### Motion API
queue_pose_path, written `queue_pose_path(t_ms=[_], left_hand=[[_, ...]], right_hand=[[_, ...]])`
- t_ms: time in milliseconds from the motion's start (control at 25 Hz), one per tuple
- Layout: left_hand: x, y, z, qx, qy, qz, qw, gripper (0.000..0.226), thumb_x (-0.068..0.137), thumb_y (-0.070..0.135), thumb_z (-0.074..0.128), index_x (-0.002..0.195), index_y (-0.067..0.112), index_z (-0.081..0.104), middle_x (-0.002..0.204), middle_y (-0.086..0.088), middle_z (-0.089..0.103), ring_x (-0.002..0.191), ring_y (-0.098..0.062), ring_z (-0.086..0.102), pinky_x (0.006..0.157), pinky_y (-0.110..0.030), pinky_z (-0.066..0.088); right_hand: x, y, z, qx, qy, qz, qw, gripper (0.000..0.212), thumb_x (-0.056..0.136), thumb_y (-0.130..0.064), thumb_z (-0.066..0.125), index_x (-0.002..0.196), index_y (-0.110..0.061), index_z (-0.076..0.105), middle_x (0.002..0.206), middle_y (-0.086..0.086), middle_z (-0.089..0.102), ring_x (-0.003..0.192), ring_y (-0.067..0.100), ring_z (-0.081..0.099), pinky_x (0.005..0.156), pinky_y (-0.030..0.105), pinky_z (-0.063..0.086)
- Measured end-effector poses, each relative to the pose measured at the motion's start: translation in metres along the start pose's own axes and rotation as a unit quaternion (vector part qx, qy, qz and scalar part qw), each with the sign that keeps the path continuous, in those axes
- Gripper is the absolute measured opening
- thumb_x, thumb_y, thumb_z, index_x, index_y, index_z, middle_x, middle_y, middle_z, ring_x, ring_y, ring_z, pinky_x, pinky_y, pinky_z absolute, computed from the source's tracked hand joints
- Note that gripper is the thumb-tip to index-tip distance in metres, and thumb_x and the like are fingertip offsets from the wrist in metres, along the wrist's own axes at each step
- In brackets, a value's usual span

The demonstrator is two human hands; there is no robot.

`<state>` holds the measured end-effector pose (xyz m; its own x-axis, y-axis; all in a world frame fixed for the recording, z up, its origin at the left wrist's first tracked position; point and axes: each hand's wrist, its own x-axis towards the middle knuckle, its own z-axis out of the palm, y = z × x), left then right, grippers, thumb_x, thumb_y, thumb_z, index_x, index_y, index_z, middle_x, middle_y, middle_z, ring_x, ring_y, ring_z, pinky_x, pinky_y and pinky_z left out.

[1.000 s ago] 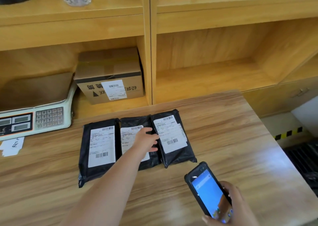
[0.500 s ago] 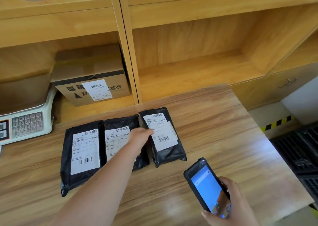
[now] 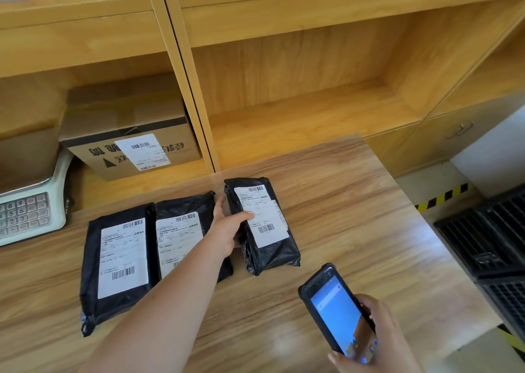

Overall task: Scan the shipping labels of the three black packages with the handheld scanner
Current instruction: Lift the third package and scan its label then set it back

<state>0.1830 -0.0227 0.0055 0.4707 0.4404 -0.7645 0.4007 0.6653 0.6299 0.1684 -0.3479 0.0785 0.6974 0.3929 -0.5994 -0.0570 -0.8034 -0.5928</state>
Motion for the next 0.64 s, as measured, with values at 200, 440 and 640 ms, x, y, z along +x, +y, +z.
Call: queue_pose_path(t_ms=[200, 440, 640], left_hand=[[0.005, 0.001, 0.003, 0.043, 0.001, -0.057, 0.997, 0.049, 0.082, 0.004, 0.073, 0.128, 0.013, 0.058, 0.108, -0.010, 0.074, 0.094, -0.029, 0.069, 0.071, -0.044, 0.055], [0.004, -0.002, 0.008, 0.059, 0.007, -0.051, 0.997, 0.051, 0.082, 0.009, 0.076, 0.129, 0.014, 0.056, 0.110, -0.012, 0.073, 0.097, -0.032, 0.069, 0.074, -0.049, 0.057], [-0.011, 0.001, -0.005, 0.020, -0.006, -0.016, 1.000, 0.050, 0.083, 0.004, 0.074, 0.126, 0.019, 0.056, 0.112, -0.011, 0.072, 0.097, -0.031, 0.068, 0.069, -0.047, 0.055]], right_hand=[[0.007, -0.006, -0.004, -0.011, -0.001, 0.018, 1.000, 0.131, 0.024, -0.066, 0.074, 0.145, -0.023, 0.051, 0.129, -0.006, 0.058, 0.118, 0.013, 0.057, 0.097, 0.022, 0.043], [-0.014, -0.004, -0.009, -0.007, 0.005, -0.002, 1.000, 0.123, 0.039, -0.057, 0.090, 0.149, -0.022, 0.046, 0.129, -0.008, 0.050, 0.122, 0.010, 0.050, 0.101, 0.023, 0.040], [-0.014, -0.002, -0.016, -0.036, 0.025, -0.007, 0.999, 0.104, 0.063, -0.031, 0.102, 0.149, -0.023, 0.045, 0.121, -0.012, 0.047, 0.117, 0.006, 0.046, 0.094, 0.018, 0.039]])
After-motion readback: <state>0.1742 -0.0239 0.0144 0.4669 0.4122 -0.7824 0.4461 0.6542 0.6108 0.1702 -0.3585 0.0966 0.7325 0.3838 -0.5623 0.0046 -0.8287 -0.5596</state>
